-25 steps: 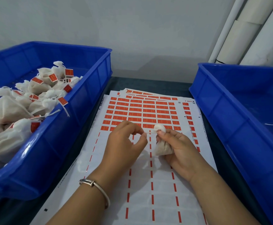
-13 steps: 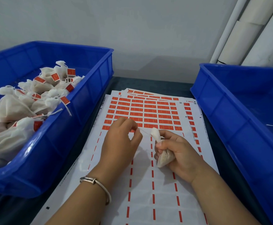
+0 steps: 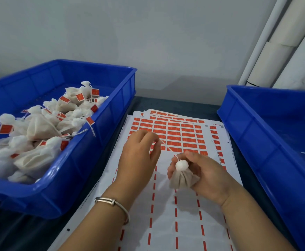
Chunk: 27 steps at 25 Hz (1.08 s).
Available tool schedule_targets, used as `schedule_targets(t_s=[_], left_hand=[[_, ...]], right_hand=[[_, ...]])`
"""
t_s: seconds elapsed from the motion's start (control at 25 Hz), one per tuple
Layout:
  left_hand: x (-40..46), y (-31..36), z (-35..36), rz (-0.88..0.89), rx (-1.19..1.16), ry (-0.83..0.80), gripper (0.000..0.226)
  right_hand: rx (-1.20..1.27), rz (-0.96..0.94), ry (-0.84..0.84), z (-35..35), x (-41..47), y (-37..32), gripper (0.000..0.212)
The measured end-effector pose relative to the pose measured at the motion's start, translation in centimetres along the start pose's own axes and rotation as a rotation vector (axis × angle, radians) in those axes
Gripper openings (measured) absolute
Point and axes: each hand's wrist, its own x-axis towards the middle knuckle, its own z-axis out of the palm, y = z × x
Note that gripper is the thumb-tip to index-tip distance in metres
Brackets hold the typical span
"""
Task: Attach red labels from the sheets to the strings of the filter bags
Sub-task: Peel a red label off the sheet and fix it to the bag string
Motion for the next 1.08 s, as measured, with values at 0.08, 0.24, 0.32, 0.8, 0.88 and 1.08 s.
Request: schedule_targets(t_s=[0.08, 0.24, 0.32, 0.8, 0.88, 1.08], left_hand=[[0.9, 0.2, -1.1, 0.085, 0.071, 0.005, 0.014], [3.0, 0.0, -2.4, 0.198, 0.157, -0.004, 0.013], [3.5, -0.4, -2.0, 0.197, 0.182, -0.034, 0.014], [2.7, -5.5, 3.6, -0.217, 0.013, -0.349, 0.043], [2.4, -5.9, 4.2, -0.17, 0.116, -0.427, 0.059], [2.9, -5.8, 4.3, -0.089, 0.288, -0.529, 0.067]], right_hand=[[-0.215, -0.032, -0.007, 0.6, 0.3, -1.2, 0.023], [-0.408, -0.01, 0.079, 1.2, 2.0, -2.2, 0.018], [-0.367, 0.007, 0.093, 1.6, 2.9, -1.9, 0.016], [0.019, -0.006, 0.209, -0.7, 5.8, 1.1, 0.015], [0.015, -0.013, 0.193, -0.9, 6.1, 1.4, 0.017], [0.006, -0.02, 0.18, -1.3, 6.4, 1.6, 0.015]])
